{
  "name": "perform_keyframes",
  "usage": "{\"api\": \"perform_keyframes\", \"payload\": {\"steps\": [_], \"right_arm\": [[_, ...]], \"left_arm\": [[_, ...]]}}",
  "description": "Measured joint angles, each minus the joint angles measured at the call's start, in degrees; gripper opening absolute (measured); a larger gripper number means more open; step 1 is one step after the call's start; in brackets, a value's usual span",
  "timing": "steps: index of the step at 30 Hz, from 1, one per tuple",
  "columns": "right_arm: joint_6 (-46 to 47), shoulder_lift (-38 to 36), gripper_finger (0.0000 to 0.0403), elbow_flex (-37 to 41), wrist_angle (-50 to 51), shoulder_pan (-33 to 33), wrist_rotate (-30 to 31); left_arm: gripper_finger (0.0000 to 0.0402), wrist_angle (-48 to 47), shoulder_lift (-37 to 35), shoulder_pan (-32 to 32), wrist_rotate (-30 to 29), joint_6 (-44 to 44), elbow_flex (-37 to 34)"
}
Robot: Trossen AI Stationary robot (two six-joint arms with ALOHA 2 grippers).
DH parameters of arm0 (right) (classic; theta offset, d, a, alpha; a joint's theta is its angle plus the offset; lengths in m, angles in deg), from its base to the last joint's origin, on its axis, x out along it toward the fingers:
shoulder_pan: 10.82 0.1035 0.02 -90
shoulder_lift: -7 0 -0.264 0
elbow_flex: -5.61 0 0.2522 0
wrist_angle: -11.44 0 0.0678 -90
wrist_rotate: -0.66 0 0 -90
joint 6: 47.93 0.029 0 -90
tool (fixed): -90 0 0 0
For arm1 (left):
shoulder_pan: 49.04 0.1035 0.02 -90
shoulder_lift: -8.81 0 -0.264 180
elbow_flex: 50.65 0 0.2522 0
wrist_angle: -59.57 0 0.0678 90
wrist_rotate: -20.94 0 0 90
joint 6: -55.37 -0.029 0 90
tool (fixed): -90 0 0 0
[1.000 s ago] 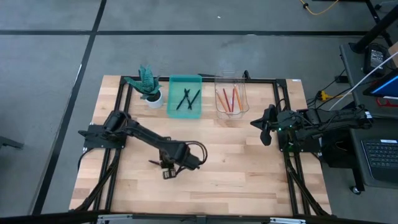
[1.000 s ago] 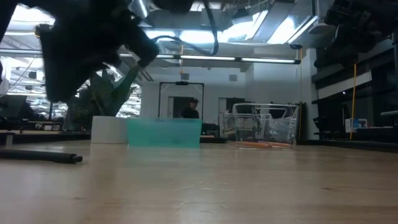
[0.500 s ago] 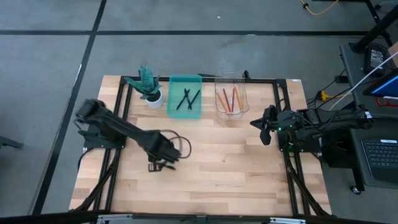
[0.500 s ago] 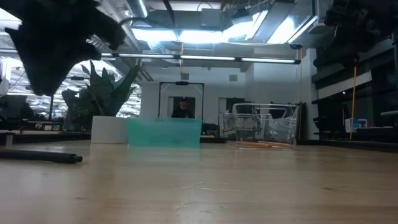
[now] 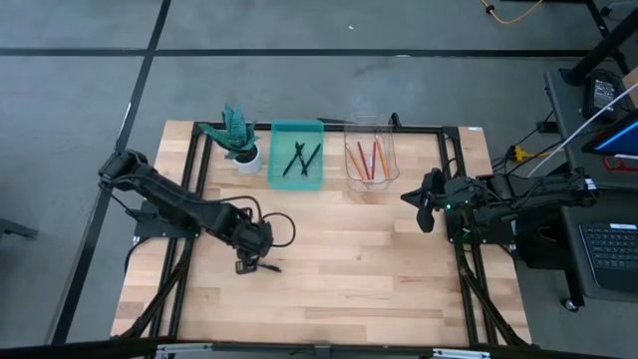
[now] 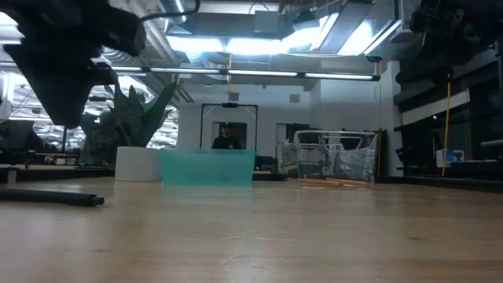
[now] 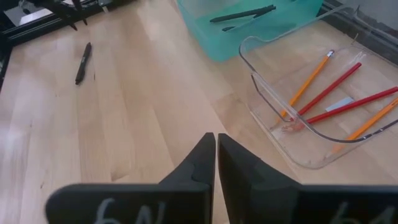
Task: Sort pens & pencils
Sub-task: Put the black pen into the green bin
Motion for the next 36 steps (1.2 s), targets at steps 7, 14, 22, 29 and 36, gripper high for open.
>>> {"api": "perform_keyframes", "payload": {"steps": [7, 14, 22, 29, 36], "right_arm": [[0.13, 0.02, 0.0021, 0.0, 0.0, 0.01, 0.0], [0.13, 0.02, 0.0021, 0.0, -0.42, 0.0, 0.0], [0.15, 0.02, 0.0021, 0.0, -0.54, -0.01, 0.0], [0.04, 0.02, 0.0021, 0.0, -0.83, 0.0, 0.0], [0.02, 0.0, 0.0021, 0.0, -0.83, 0.01, 0.0]], "left_arm": [[0.0133, 2.39, 1.75, 0.58, 3.41, -3.66, 0.0], [0.015, 5.14, 7.68, -1.83, 4.96, -12.21, 0.0], [0.0147, 9.94, 13.22, -2.79, 4.92, -15.55, 0.0], [0.0147, 12.83, 17.04, -2.83, 5.03, -17.33, 0.1], [0.0147, 13.31, 19.01, -2.62, 4.83, -13.86, 0.28]]}}
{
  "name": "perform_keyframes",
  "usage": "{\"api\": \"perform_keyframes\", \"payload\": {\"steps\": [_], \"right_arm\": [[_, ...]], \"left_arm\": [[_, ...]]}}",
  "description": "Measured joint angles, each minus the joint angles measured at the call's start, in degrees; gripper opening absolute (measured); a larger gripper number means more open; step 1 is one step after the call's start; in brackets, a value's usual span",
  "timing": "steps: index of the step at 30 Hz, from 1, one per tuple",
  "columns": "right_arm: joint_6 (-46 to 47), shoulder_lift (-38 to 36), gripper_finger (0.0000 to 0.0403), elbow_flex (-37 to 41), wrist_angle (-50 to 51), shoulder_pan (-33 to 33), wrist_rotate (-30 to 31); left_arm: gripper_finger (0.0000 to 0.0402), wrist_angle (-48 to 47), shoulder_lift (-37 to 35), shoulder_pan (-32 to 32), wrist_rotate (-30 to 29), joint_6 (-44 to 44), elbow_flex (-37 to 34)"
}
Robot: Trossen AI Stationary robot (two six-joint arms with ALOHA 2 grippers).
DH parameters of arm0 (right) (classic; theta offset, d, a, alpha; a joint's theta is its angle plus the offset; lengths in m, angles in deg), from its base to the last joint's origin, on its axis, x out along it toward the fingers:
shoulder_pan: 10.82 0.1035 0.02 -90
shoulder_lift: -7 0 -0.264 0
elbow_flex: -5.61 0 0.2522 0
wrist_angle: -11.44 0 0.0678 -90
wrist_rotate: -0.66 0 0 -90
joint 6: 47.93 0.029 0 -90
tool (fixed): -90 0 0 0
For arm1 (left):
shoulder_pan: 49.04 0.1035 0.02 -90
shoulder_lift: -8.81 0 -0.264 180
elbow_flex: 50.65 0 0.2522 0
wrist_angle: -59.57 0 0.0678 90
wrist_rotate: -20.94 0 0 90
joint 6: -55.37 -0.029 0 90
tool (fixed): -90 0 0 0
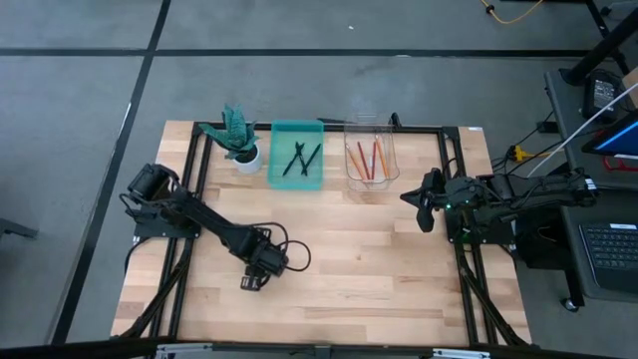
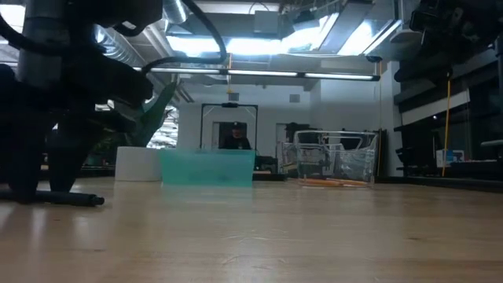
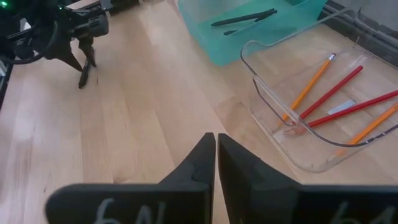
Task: Sort pens & pencils
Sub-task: Put the black pen into the green bin
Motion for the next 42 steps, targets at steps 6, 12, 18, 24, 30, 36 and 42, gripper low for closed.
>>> {"api": "perform_keyframes", "payload": {"steps": [6, 12, 18, 24, 30, 36, 42], "right_arm": [[-0.06, 0.01, 0.0021, 0.0, 0.02, 0.0, 0.0], [-0.11, 0.0, 0.0021, 0.0, 0.02, -0.02, 0.0], [-0.18, 0.0, 0.0021, 0.0, 0.04, -0.02, 0.0], [-0.24, 0.0, 0.0021, 0.0, 0.04, -0.02, 0.0], [-0.03, 0.02, 0.0021, 0.01, 0.06, -0.01, -0.01], [-0.04, 0.0, 0.0021, 0.0, 0.06, 0.0, -0.02], [-0.13, 0.02, 0.0021, 0.0, 0.06, -0.01, 0.0]], "left_arm": [[0.0146, 1.12, -0.34, 0.89, 0.35, 11.06, -0.11], [0.0127, 1.84, -0.26, 2.54, 0.57, 26.85, -0.15], [0.0086, 1.96, -0.21, 4.75, 1.48, 38.89, -0.17], [0.0044, 2.15, -0.18, 6.37, 1.47, 43.19, -0.22], [0.0017, 2.12, -0.18, 6.5, 0.92, 38.16, -0.23], [0.0017, 2.19, -0.14, 6.5, 0.26, 37.88, -0.24], [0.0017, 2.16, -0.14, 6.54, 0.94, 38.93, -0.24]]}}
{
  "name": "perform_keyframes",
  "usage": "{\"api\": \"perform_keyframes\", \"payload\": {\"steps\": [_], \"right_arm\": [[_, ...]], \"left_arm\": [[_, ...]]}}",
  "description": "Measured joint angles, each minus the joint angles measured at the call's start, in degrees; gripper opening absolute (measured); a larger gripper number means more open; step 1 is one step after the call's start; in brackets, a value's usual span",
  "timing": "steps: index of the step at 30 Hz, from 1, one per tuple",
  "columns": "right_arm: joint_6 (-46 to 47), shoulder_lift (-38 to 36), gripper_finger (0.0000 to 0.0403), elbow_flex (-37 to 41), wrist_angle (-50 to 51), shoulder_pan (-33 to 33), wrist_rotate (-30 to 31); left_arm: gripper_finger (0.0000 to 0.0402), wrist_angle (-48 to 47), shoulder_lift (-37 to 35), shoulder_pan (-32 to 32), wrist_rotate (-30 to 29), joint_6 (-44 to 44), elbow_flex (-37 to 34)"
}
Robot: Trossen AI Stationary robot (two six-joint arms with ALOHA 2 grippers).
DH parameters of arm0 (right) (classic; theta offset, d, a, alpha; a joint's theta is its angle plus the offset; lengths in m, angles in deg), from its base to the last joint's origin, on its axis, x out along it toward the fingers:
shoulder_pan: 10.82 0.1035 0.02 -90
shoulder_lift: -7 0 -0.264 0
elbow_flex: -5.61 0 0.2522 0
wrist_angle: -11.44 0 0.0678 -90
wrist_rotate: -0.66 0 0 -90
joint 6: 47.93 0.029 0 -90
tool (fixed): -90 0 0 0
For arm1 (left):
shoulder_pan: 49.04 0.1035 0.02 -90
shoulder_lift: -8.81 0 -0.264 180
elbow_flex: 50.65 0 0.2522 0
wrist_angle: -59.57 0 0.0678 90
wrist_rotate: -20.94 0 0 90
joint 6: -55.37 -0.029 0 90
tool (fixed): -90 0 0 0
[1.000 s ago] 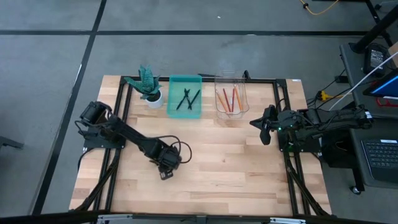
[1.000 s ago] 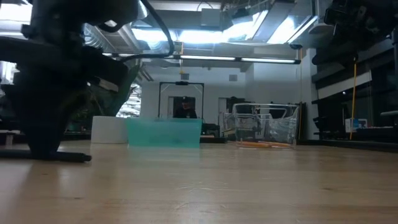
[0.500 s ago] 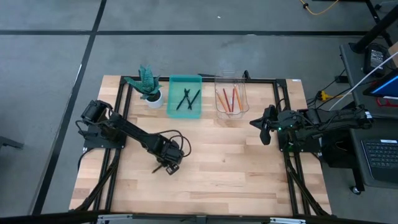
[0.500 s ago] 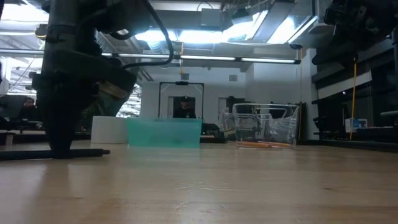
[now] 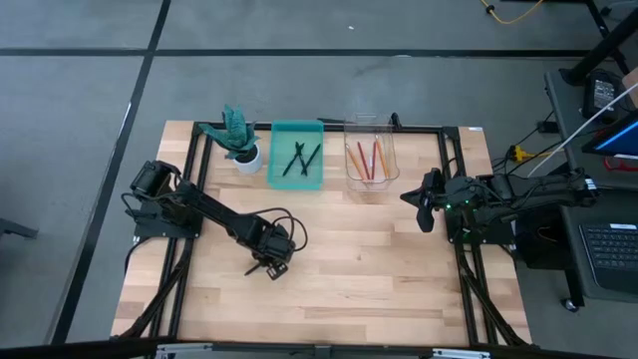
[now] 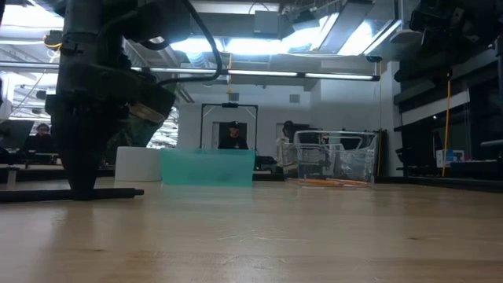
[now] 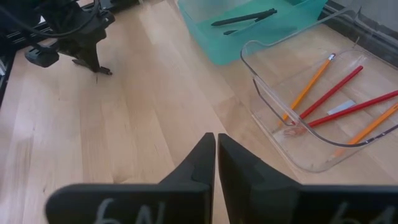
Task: Sort pens & pencils
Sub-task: Put the black pen into the green bin
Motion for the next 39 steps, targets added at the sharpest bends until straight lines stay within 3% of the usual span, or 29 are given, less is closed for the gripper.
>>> {"api": "perform_keyframes", "payload": {"steps": [6, 20, 27, 39], "right_arm": [[-0.09, 0.0, 0.0021, 0.0, 0.0, -0.01, 0.0], [-0.11, -0.02, 0.0021, 0.0, 0.02, 0.01, 0.0], [0.04, -0.02, 0.0021, 0.0, 0.0, 0.01, 0.0], [-1.09, -0.02, 0.0021, 0.0, -0.42, -0.01, 0.95]], "left_arm": [[0.0017, -1.64, 0.16, 0.15, 1.4, 0.13, 1.5], [0.0017, -22.32, 0.35, 3.46, 0.97, -8.44, 17.57], [0.0017, -35.14, 0.28, 9.68, -0.28, -13.16, 29.15], [0.0017, -39.12, 0.16, 23.94, -7.6, -25.42, 47.51]]}}
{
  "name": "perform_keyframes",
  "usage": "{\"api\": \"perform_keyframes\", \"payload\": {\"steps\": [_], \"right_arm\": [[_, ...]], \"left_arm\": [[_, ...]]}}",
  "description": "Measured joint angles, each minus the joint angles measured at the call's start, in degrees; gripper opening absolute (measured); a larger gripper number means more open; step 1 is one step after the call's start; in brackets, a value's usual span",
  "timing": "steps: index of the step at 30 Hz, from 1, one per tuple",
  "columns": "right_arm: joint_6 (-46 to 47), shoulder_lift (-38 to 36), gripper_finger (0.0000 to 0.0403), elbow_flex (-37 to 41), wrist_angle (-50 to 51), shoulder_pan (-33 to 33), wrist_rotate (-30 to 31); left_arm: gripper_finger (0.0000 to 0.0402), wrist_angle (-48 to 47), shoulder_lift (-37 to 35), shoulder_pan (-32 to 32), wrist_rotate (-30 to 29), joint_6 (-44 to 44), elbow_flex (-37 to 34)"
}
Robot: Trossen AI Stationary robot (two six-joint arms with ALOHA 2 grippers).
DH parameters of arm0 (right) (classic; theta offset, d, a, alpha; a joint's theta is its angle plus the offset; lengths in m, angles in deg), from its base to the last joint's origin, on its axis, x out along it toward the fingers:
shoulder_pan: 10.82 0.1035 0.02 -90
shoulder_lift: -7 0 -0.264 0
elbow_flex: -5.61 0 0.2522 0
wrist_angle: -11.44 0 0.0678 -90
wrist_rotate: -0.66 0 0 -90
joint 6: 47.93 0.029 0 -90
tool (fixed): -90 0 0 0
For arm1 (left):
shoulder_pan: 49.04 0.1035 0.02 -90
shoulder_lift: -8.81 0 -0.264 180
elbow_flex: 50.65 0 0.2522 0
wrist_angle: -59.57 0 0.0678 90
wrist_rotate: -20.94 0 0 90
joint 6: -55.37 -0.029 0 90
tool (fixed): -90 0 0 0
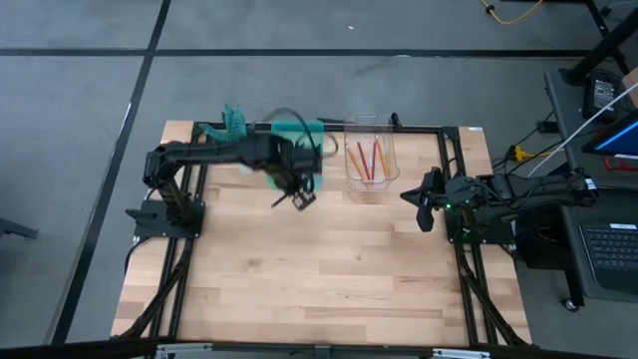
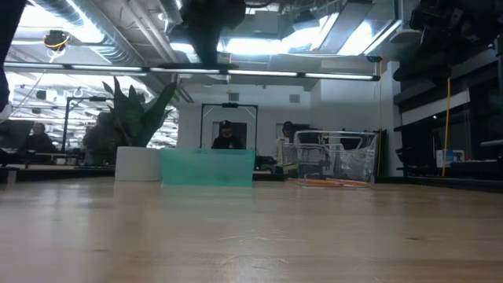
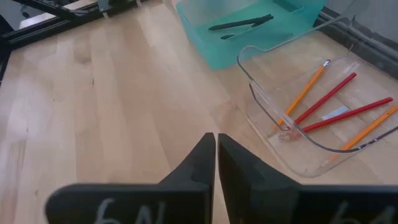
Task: Sort pens & pencils
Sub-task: Put the black pen into the green bin
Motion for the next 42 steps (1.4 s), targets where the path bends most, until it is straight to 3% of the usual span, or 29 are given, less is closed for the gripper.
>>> {"api": "perform_keyframes", "payload": {"steps": [6, 12, 21, 33, 42], "right_arm": [[-0.56, 0.0, 0.0021, 0.0, -0.03, 0.02, 0.5], [-1.89, 0.02, 0.0021, 0.0, -0.23, 0.0, 0.67], [-2.08, 0.01, 0.0021, 0.0, -1.38, 0.01, 0.67], [-1.86, 0.01, 0.0021, 0.0, -1.3, 0.02, 0.61], [-1.87, 0.01, 0.0021, 0.0, -1.22, 0.02, 0.58]], "left_arm": [[0.0017, 0.6, -0.05, 8.59, -1.12, -4.27, 4.8], [0.0017, 6.93, 0.84, 18.6, -1.08, -6.79, 5.03], [0.0017, 11.38, 7.37, 29.31, 3.38, -10.54, 5.03], [0.0017, 13.79, 19.2, 32.65, 4.44, -12.38, 5.03], [0.0019, 13.69, 20.34, 32.32, 5.54, -13.66, 5.03]]}}
